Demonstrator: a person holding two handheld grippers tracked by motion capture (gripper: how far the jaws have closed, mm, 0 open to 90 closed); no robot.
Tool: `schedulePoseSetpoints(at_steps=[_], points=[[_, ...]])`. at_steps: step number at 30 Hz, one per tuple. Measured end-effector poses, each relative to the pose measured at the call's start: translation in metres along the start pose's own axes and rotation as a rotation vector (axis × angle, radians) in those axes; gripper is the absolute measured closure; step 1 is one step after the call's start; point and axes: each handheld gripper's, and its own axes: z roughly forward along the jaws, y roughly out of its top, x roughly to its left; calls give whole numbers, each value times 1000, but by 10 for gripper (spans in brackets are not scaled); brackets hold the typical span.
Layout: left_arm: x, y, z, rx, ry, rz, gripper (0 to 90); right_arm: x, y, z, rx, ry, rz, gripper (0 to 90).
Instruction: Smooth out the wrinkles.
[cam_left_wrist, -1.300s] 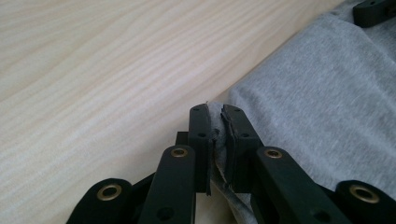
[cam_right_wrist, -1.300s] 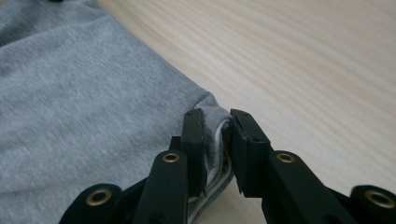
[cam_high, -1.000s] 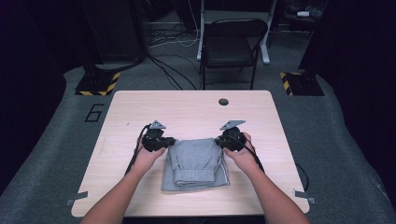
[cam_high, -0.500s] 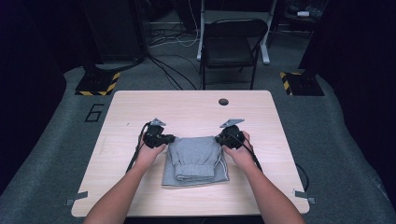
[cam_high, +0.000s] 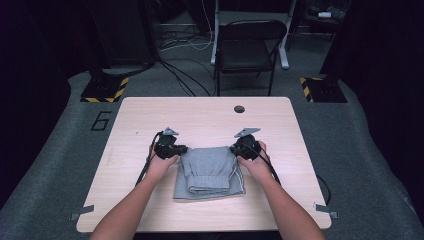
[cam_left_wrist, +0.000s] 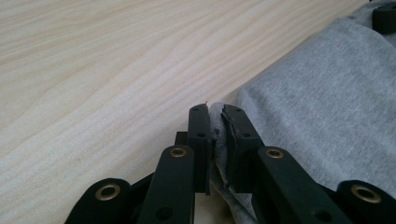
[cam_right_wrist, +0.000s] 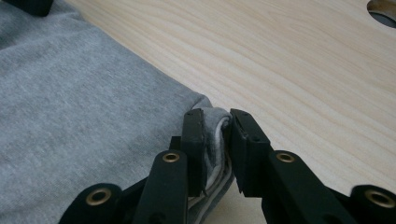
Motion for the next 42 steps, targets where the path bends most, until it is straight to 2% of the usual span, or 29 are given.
schedulePoseSetpoints(at_steps=[1,3,4,5,6,8,9,11,12,13,14,15,16,17,18,19,20,22,23,25,26,28,30,33,35,42], points=[[0,0,-1,-1,8,-10,774,-1,0,0,-2,-1,-2,737],[0,0,-1,2,-6,-12,804,-1,0,0,-2,6,-2,764],[0,1,-1,6,-2,21,824,-1,0,0,-8,10,-17,772],[0,1,-1,6,-2,21,829,-1,0,0,-8,10,-17,772],[0,0,0,8,-2,18,829,-1,0,-1,0,12,-25,773],[0,0,0,5,-1,-6,827,0,0,1,-7,8,-2,769],[1,0,0,7,6,5,820,0,0,1,-4,6,1,764],[0,0,0,4,12,-3,805,-2,0,0,6,9,-10,735],[0,0,0,5,15,-6,793,-2,0,1,0,11,11,698],[1,0,-1,8,19,14,757,-3,-1,0,11,18,25,646],[0,0,-2,5,17,3,730,-3,-1,0,7,11,20,625],[0,1,-3,0,21,-1,708,-3,-1,-1,10,5,33,609],[0,1,-4,-8,26,-1,678,-4,-1,-1,1,7,13,581],[0,1,-5,-10,22,-14,655,-3,-1,-2,-9,2,19,565],[0,1,-6,-15,23,-14,651,-2,0,-3,-10,5,33,557],[-1,1,-7,-22,24,-36,642,-2,0,-4,-13,7,13,550],[1,2,-9,-15,27,-14,626,-1,0,-5,-20,7,15,542],[0,2,-12,-19,14,-37,584,2,2,-8,-29,2,28,522],[0,2,-13,-24,14,-41,562,1,2,-9,-27,3,10,513],[-2,2,-18,-37,4,-54,532,3,2,-12,-34,-1,17,494],[-3,2,-20,-40,8,-43,520,5,3,-15,-30,-4,29,486],[-7,4,-25,-56,7,-32,498,8,4,-19,-42,-11,21,481],[-10,5,-29,-67,6,-40,482,10,5,-23,-61,-15,17,475],[-14,6,-35,-80,1,-31,474,12,6,-31,-78,10,-14,462],[-16,6,-38,-79,-3,-16,474,15,6,-36,-82,27,-2,459],[-19,5,-51,-67,-25,1,473,24,6,-51,-83,70,-18,437]])
